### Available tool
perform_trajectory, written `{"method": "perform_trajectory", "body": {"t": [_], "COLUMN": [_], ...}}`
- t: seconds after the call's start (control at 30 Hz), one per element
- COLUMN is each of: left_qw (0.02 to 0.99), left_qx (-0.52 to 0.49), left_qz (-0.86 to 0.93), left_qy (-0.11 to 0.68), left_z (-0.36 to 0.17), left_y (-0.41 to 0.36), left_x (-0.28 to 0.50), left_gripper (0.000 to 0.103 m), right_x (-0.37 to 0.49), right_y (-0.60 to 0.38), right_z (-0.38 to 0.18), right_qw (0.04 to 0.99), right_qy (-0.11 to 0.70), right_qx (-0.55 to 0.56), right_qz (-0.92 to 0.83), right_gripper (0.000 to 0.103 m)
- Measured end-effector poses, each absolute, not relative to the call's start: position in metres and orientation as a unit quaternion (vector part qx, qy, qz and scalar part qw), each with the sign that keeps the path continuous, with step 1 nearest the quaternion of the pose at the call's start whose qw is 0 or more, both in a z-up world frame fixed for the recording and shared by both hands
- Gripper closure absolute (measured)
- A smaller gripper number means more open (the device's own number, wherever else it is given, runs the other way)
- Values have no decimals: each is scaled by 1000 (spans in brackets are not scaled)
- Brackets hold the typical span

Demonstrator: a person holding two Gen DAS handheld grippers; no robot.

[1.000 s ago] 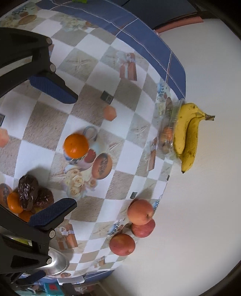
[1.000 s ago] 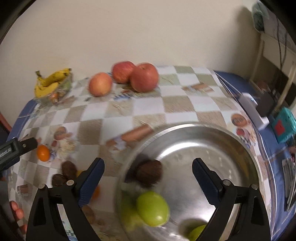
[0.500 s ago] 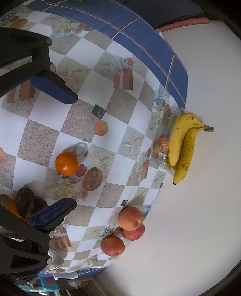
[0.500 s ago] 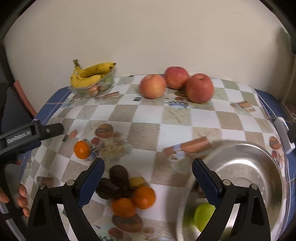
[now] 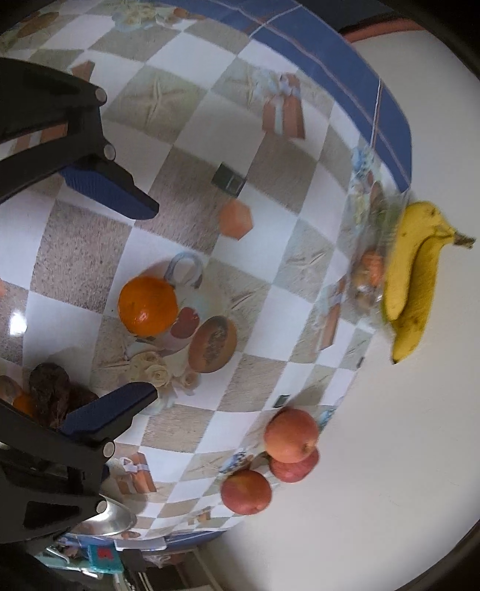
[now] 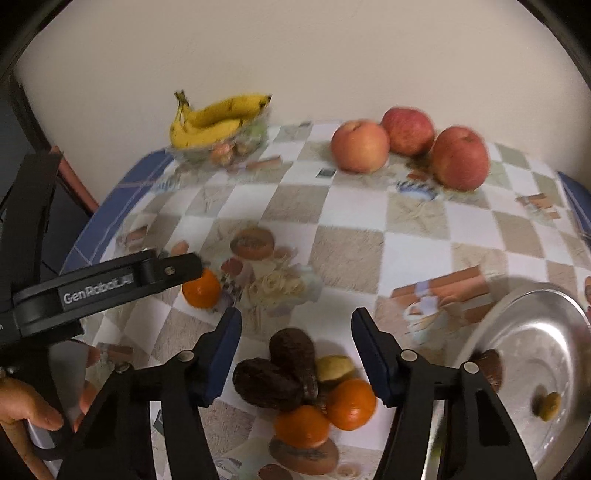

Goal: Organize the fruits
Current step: 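Grasp the orange with the left tool while the right tool grasps a dark brown oval fruit, then carry the orange in the left tool while the right tool carries the brown fruit over the bowl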

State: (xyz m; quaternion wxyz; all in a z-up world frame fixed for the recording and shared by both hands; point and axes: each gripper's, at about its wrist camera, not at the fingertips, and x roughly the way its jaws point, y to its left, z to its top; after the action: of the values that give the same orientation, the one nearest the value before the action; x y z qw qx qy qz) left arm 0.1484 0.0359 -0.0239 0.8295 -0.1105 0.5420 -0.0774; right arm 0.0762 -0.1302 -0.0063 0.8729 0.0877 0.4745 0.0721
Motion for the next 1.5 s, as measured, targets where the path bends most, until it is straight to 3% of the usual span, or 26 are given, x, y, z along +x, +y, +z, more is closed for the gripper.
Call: {"method": "perform_trajectory", "body": {"t": [0.13,0.27,0.33,0.6,0.97,1.5], "left_qw": [819,820,822,819,814,830], "left_qx": [-122,-141,-142,-166,-152,-155], "left_qz": [-82,-80,-76,-79,-81,-100], "left_qy": [554,549,547,544,555,527], "left_z": [-37,-39,-39,-44,-42,-1], "left_y": [32,35,37,44,37,28], "left_x": [152,155,157,160,152,121], "left_gripper": [23,25,39,62,63,63], "right_x": [80,81,83,85,80,46], "right_y": [-122,-118,-117,-116,-115,-141], "right_z": [-23,-29,-30,-40,-37,15], "right_qw": [859,857,857,852,856,886], "right_qy": [498,503,503,512,506,444], "right_qx": [83,76,75,66,57,114], "right_qz": [81,82,84,83,83,73], "right_gripper": [44,48,53,67,69,69]}}
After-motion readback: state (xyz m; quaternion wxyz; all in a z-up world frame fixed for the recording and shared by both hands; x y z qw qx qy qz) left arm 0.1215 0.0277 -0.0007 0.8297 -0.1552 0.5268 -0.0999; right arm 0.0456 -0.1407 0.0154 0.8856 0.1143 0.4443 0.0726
